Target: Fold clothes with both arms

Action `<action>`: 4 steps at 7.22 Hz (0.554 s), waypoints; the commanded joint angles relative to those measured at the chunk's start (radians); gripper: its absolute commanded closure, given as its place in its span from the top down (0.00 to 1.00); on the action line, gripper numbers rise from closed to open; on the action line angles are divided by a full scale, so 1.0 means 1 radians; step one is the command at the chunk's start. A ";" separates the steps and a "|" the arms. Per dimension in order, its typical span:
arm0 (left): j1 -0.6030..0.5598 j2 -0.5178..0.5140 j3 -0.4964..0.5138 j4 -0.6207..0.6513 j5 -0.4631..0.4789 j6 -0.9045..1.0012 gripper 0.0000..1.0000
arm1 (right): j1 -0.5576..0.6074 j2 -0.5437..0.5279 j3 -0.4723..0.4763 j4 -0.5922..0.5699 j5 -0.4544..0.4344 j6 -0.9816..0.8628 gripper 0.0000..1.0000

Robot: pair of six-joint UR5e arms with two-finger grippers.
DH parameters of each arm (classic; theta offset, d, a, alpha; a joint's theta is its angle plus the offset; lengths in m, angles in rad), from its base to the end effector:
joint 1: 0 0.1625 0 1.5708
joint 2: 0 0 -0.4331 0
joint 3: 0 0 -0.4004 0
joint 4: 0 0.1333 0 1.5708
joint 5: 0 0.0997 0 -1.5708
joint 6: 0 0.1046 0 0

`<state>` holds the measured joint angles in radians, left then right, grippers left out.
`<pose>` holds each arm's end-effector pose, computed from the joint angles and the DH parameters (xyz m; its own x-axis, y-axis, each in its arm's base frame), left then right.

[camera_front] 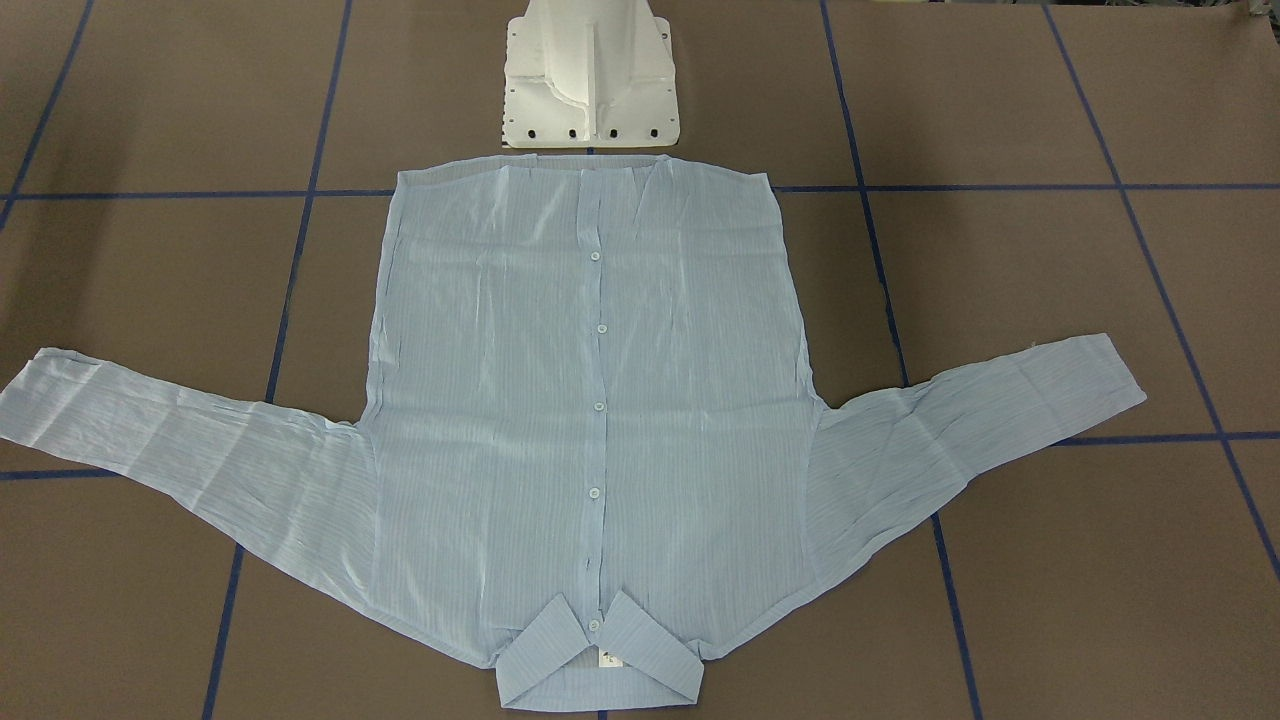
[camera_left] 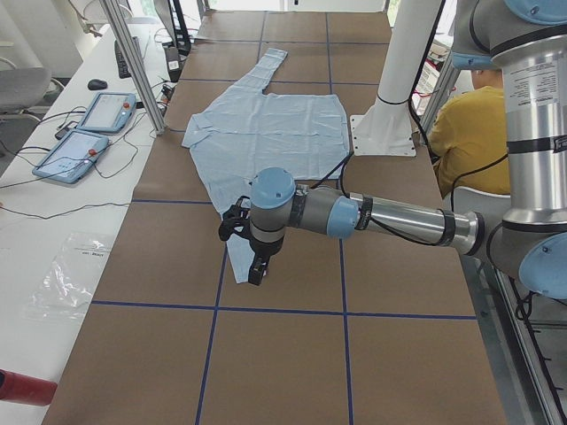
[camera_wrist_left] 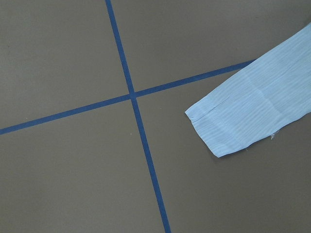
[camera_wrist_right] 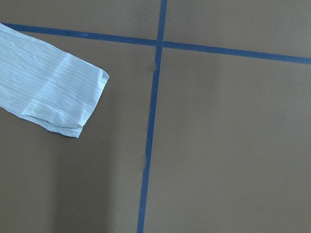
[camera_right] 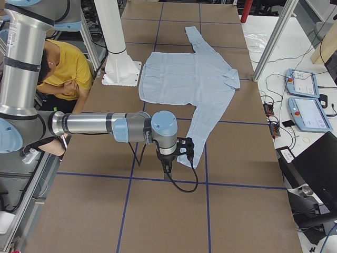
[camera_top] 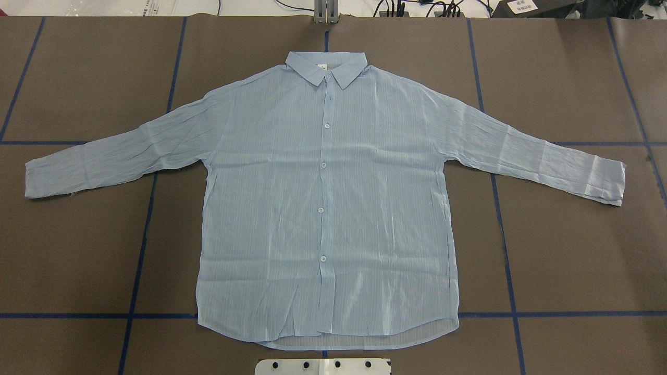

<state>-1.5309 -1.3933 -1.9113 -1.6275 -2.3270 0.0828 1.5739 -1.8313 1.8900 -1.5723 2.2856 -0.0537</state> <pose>-0.0442 -0.4346 0.5763 0.7152 0.2585 -0.6493 -0.0984 0.9571 0.2726 0.0660 -0.3920 0.6307 0.7544 -0.0887 0.6504 0.0375 0.9950 0.0922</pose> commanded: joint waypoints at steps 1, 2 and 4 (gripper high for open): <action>0.000 0.002 -0.006 0.000 0.000 0.002 1.00 | 0.000 0.000 -0.002 0.000 0.000 0.000 1.00; 0.000 0.000 -0.011 -0.002 0.000 0.000 1.00 | -0.002 0.001 -0.002 0.000 0.002 0.001 1.00; 0.005 -0.013 -0.050 -0.002 0.000 -0.011 1.00 | -0.002 0.018 0.004 0.009 0.031 0.001 1.00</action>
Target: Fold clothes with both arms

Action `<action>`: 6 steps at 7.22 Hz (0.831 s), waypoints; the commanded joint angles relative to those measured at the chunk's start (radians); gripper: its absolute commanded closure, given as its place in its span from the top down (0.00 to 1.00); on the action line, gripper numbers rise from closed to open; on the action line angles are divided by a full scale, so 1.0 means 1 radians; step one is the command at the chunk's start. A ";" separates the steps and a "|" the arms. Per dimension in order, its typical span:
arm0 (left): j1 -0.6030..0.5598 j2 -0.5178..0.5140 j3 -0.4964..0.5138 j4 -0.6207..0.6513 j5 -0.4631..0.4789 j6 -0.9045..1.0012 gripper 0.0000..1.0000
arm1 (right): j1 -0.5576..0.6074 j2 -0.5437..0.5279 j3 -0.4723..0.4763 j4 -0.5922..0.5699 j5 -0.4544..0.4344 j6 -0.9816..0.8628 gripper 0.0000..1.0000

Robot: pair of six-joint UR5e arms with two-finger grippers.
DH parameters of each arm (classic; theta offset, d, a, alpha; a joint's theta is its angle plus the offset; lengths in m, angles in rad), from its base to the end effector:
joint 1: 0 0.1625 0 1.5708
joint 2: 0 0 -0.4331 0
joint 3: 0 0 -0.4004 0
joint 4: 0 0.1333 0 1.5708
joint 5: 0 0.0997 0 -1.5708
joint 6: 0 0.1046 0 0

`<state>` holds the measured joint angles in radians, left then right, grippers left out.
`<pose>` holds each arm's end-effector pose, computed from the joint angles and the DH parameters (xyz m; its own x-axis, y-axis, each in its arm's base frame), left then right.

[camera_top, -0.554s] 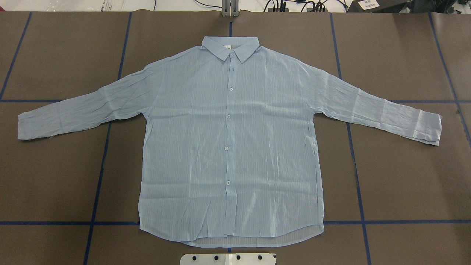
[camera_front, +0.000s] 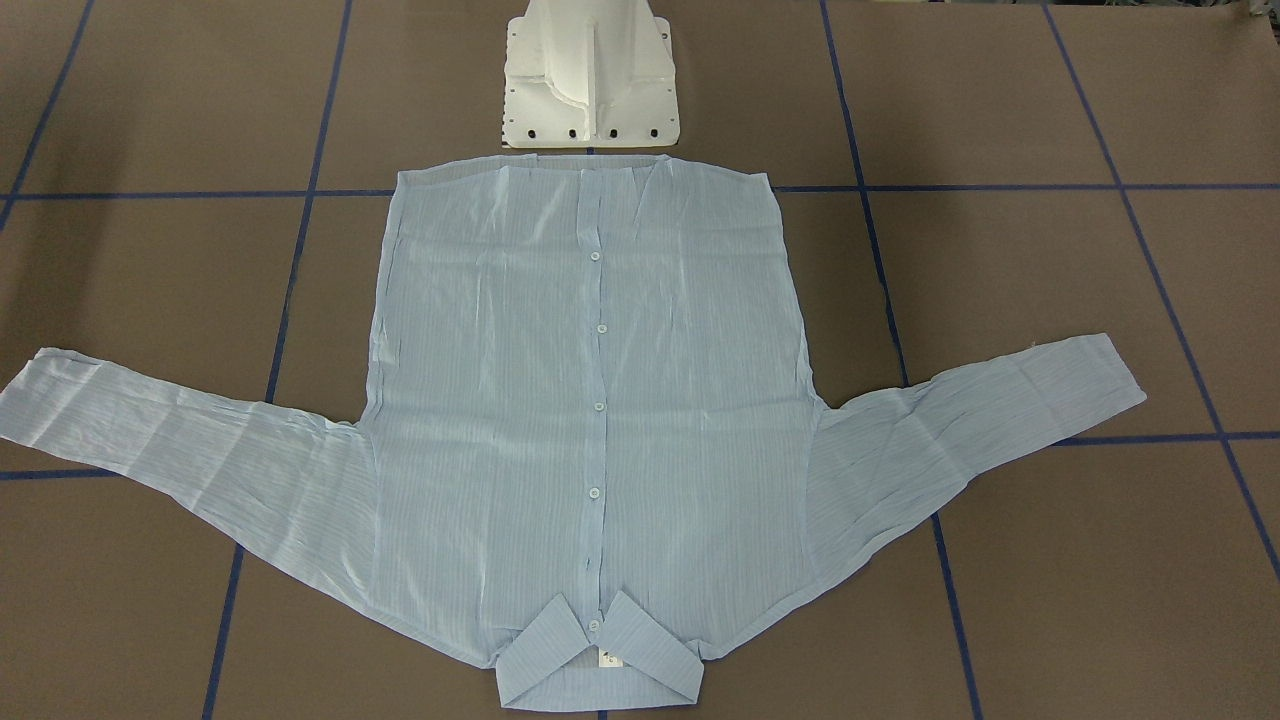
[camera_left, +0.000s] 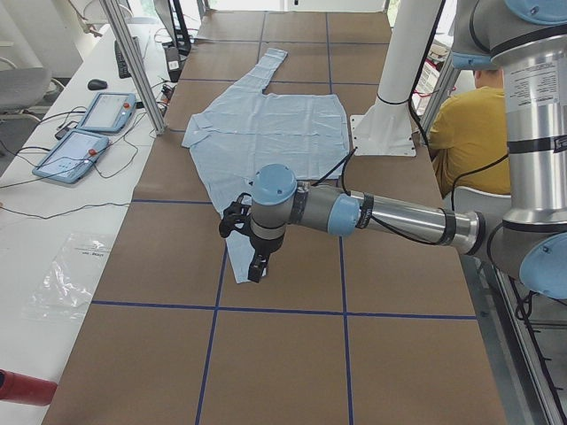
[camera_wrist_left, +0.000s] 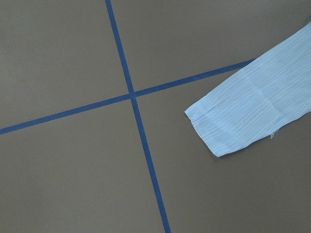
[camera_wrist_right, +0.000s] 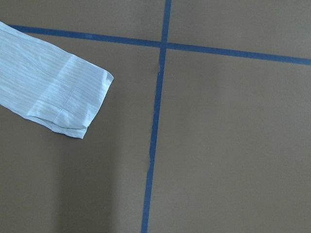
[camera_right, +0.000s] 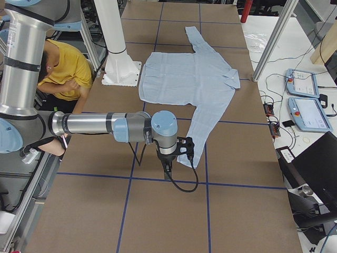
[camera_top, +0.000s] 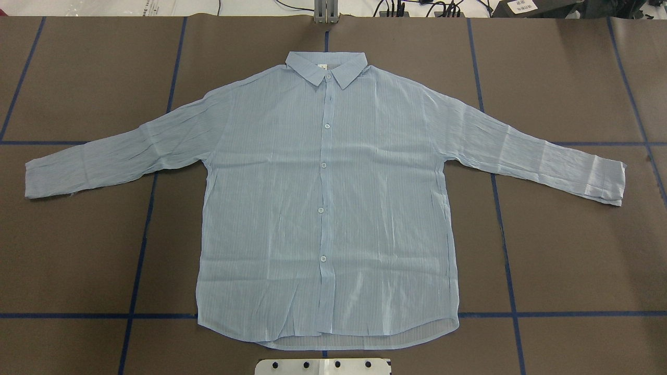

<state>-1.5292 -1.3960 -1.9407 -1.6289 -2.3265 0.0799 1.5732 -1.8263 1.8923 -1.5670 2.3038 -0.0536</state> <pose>-0.0435 -0.4353 0.5601 0.7145 0.2785 -0.6418 -0.0976 0.9481 0.3027 0.0643 -0.3948 0.6257 0.7423 -0.0983 0.6628 0.0374 0.9937 0.1054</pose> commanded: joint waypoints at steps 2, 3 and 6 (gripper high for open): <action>0.001 -0.085 -0.017 -0.025 -0.004 -0.006 1.00 | 0.001 0.077 -0.004 0.095 0.005 0.001 1.00; -0.002 -0.151 -0.003 -0.095 0.004 -0.006 1.00 | 0.001 0.111 -0.037 0.151 0.008 0.003 1.00; -0.003 -0.190 0.052 -0.195 0.002 -0.006 1.00 | -0.025 0.130 -0.108 0.261 0.002 0.001 1.00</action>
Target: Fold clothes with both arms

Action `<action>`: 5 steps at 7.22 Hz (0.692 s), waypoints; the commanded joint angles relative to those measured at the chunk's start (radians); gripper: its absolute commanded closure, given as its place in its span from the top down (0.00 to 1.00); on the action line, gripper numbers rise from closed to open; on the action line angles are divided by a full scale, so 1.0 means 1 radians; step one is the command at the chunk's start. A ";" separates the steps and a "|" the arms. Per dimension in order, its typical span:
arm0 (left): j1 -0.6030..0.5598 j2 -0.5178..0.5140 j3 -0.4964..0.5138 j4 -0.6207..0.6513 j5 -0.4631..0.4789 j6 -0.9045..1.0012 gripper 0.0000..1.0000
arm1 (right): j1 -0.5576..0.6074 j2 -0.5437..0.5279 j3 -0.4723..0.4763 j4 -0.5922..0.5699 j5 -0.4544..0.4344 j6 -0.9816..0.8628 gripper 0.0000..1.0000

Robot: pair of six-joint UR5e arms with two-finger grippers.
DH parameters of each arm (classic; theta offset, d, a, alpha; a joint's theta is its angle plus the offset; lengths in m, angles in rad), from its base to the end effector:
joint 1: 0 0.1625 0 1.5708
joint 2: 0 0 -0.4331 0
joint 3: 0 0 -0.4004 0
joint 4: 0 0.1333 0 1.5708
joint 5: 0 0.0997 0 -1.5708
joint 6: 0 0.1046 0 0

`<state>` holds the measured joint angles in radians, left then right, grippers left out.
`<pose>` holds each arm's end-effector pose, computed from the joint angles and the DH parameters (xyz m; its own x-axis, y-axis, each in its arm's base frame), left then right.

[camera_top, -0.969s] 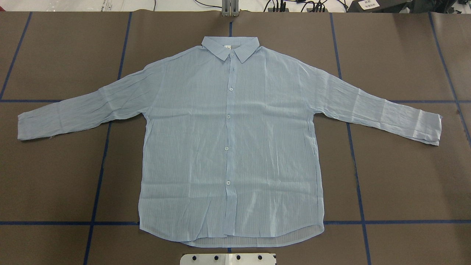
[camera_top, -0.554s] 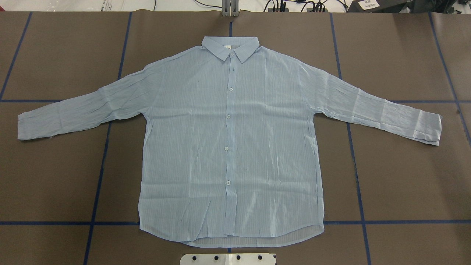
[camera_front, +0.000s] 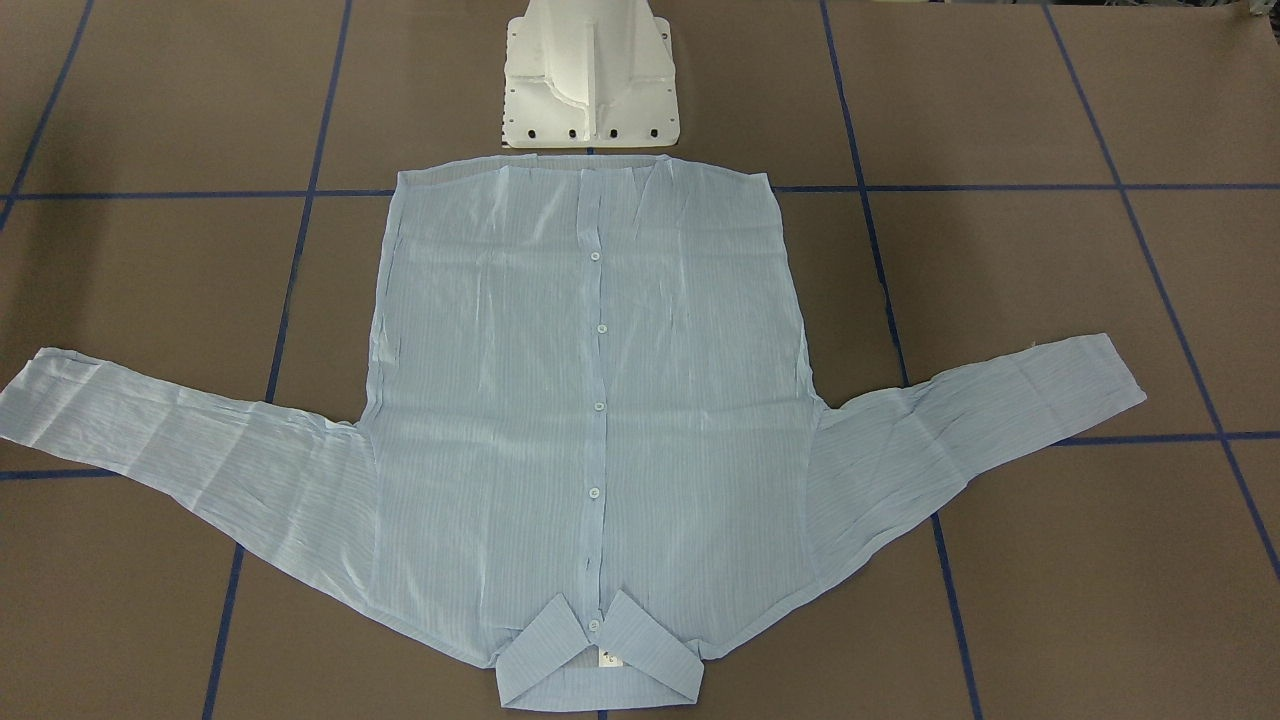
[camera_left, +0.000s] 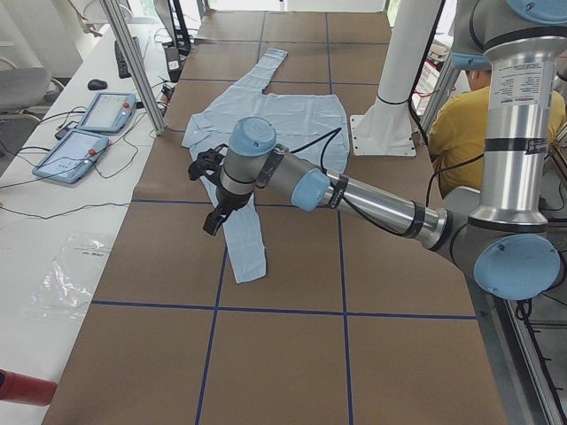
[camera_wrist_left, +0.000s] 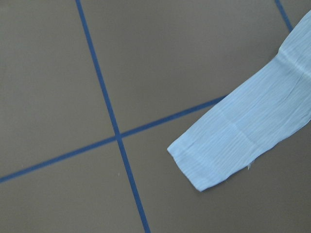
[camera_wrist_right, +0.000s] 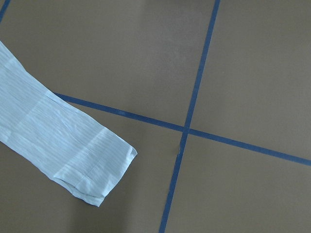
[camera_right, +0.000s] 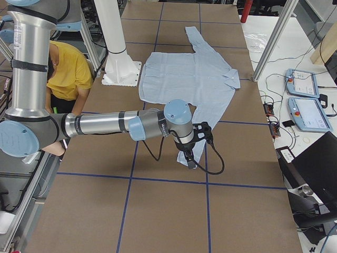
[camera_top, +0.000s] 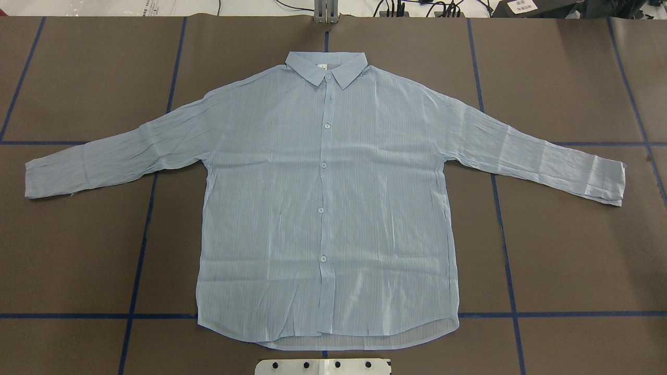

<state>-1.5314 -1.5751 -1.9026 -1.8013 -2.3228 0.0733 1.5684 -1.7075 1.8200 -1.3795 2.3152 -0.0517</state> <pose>-0.0419 -0.5070 0.4745 0.7110 0.4558 -0.5355 -0.0855 0.8119 0.5775 0.0613 -0.4571 0.5902 0.7339 -0.2535 0.6302 0.0403 0.9424 0.3322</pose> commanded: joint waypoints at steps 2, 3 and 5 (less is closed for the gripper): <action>-0.001 -0.003 0.007 -0.023 -0.007 0.005 1.00 | -0.184 0.019 -0.106 0.333 -0.092 0.368 1.00; -0.001 -0.005 0.007 -0.023 -0.009 0.005 1.00 | -0.268 0.014 -0.189 0.508 -0.155 0.539 1.00; -0.001 -0.005 0.007 -0.023 -0.009 0.005 1.00 | -0.336 0.016 -0.345 0.765 -0.181 0.713 0.97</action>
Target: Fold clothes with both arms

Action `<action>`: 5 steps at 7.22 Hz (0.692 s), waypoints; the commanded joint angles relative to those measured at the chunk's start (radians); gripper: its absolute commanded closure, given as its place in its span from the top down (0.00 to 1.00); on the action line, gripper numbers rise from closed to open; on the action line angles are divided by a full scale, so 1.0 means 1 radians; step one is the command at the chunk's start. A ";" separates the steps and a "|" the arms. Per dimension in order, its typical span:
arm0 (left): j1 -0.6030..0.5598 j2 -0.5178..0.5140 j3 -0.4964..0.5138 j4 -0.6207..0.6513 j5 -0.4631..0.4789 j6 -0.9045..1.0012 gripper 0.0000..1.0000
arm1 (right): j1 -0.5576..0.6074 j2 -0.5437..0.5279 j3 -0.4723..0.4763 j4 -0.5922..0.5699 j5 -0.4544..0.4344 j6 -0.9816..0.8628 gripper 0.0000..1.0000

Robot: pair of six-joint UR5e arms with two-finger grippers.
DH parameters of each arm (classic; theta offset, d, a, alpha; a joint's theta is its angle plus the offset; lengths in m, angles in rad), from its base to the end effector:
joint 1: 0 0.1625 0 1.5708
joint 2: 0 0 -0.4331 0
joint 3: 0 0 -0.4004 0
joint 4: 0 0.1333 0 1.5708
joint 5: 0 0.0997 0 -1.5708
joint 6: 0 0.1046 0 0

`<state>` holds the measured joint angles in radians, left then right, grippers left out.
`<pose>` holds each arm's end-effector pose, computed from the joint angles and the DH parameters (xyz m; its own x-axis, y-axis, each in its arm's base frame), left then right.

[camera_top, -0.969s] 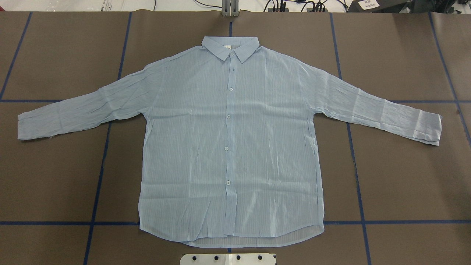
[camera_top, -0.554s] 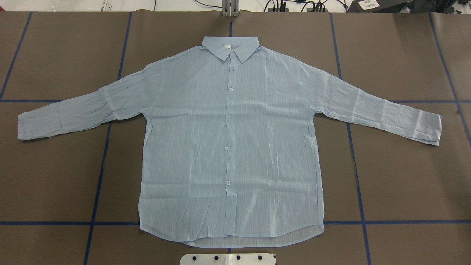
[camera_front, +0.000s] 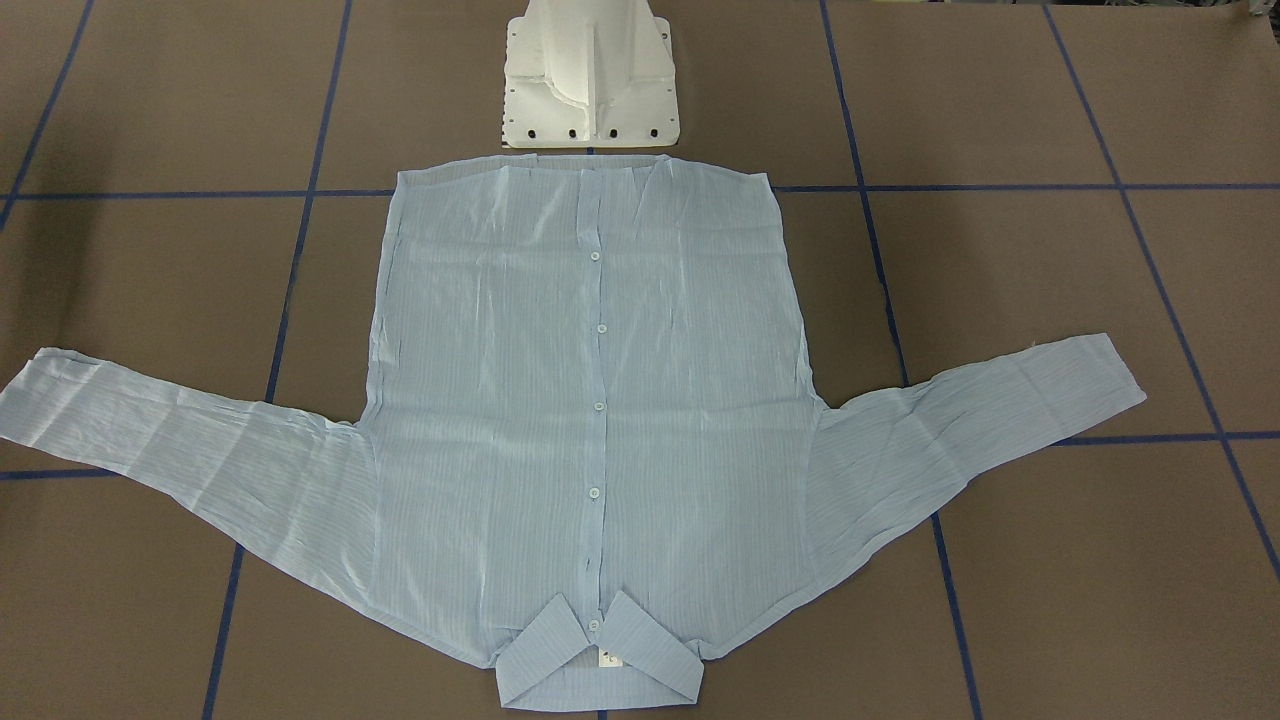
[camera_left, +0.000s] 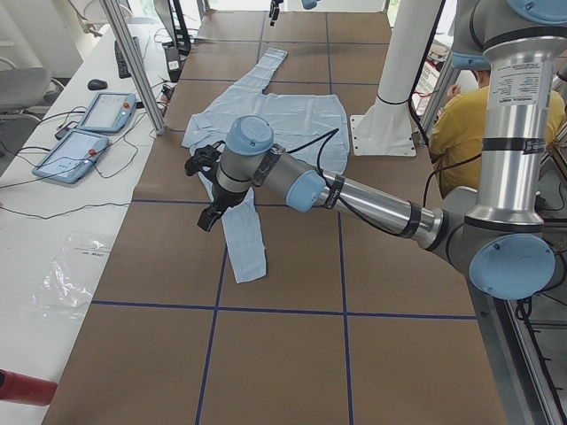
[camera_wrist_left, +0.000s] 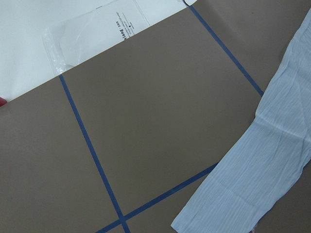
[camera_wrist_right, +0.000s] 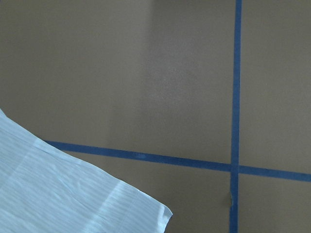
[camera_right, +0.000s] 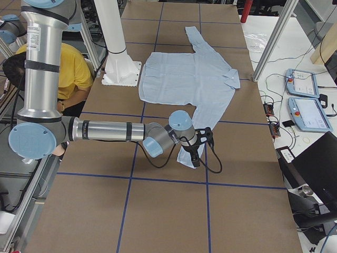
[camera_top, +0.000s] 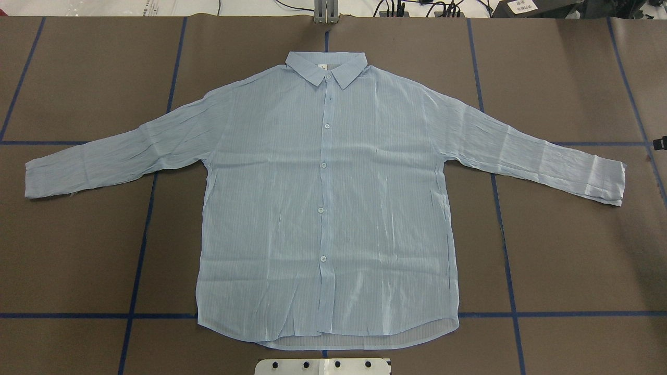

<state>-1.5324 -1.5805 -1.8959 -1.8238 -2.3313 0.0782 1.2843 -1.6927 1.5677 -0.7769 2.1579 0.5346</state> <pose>-0.0417 -0.5093 0.4718 0.7046 0.4735 -0.5285 -0.0873 0.7970 0.5977 -0.0625 -0.4787 0.6488 0.7166 -0.1026 0.6899 -0.1667 0.9353 0.3122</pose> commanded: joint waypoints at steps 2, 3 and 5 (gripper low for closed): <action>0.000 0.002 -0.002 0.000 -0.002 0.002 1.00 | -0.161 -0.004 -0.130 0.281 -0.107 0.297 0.88; 0.000 0.007 -0.003 -0.002 -0.002 0.003 1.00 | -0.205 -0.008 -0.130 0.287 -0.146 0.323 0.80; 0.000 0.011 -0.002 -0.002 -0.002 0.006 1.00 | -0.250 -0.022 -0.132 0.286 -0.184 0.323 0.73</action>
<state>-1.5324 -1.5720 -1.8985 -1.8252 -2.3331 0.0825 1.0640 -1.7057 1.4371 -0.4939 1.9984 0.8503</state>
